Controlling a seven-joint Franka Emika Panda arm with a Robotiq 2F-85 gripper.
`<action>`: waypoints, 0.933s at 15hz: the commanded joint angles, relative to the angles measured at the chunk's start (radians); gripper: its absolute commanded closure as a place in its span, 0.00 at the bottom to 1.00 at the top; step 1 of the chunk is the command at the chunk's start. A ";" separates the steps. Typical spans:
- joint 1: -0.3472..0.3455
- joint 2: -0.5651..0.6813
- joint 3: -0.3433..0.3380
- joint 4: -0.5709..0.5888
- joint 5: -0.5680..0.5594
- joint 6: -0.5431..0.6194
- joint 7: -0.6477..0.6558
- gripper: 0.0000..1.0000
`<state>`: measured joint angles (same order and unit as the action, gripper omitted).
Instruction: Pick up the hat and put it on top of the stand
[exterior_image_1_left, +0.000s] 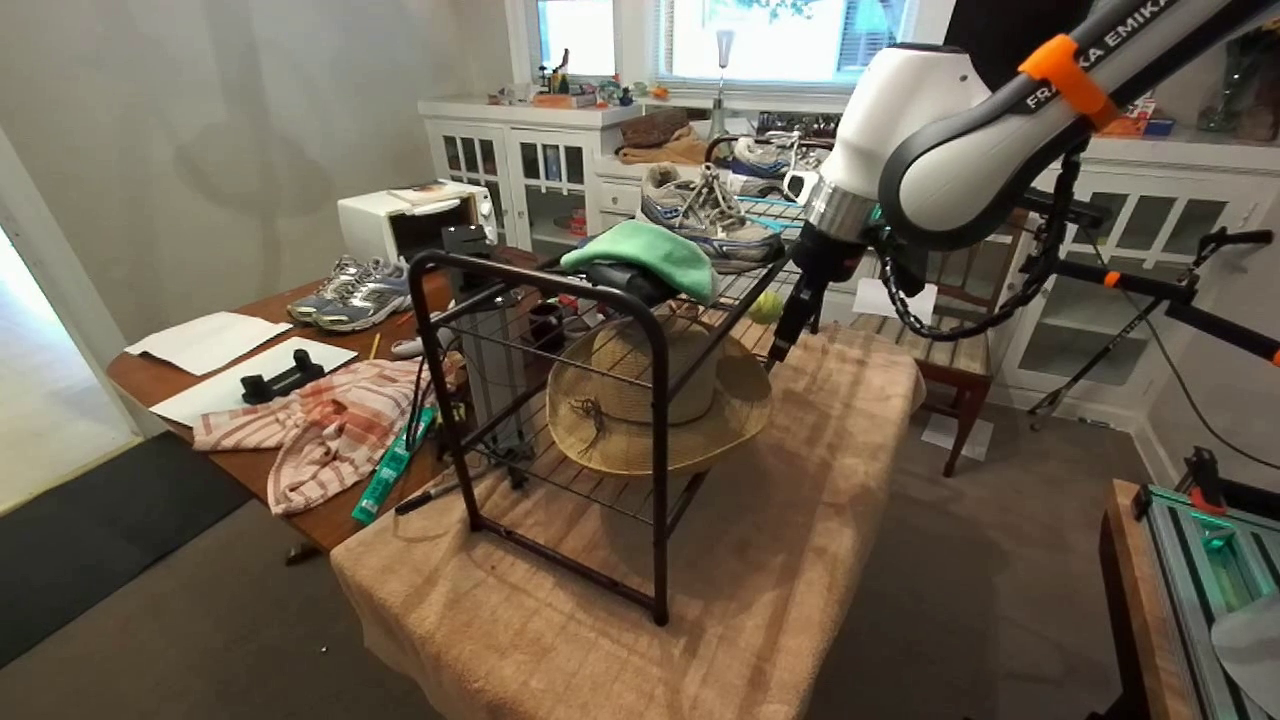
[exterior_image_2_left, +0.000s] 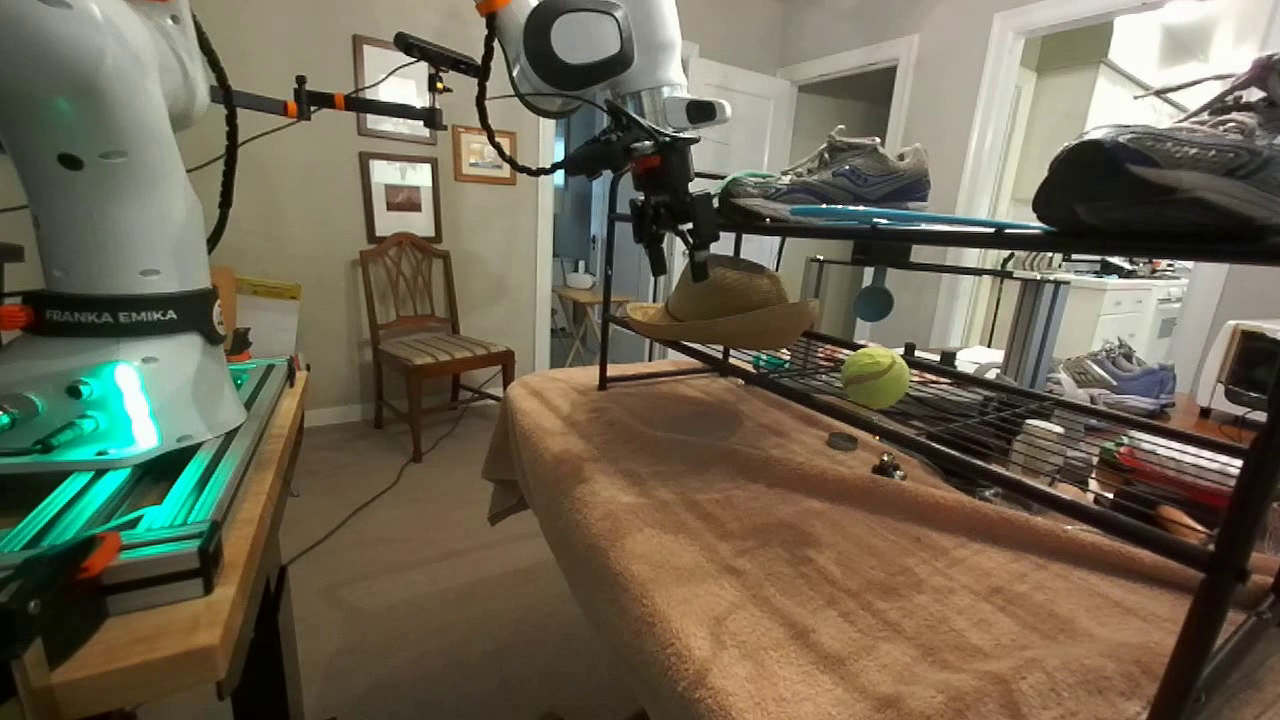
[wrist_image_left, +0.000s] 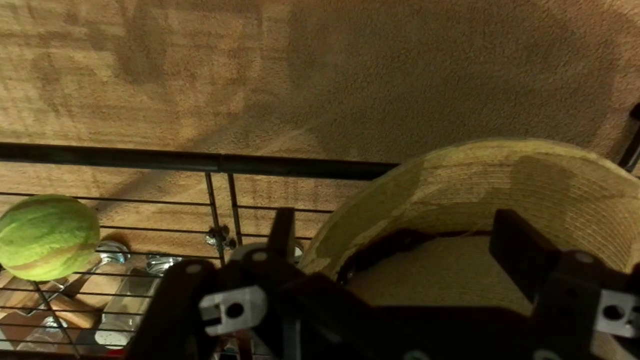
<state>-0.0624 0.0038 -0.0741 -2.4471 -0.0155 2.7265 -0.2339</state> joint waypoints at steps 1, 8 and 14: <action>-0.002 -0.001 0.003 0.001 -0.003 -0.002 0.004 0.00; 0.005 0.061 0.036 -0.100 0.246 0.346 -0.039 0.00; -0.059 0.097 0.218 -0.083 0.663 0.474 -0.202 0.00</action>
<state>-0.0749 0.0872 0.0566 -2.5489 0.5049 3.1578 -0.3645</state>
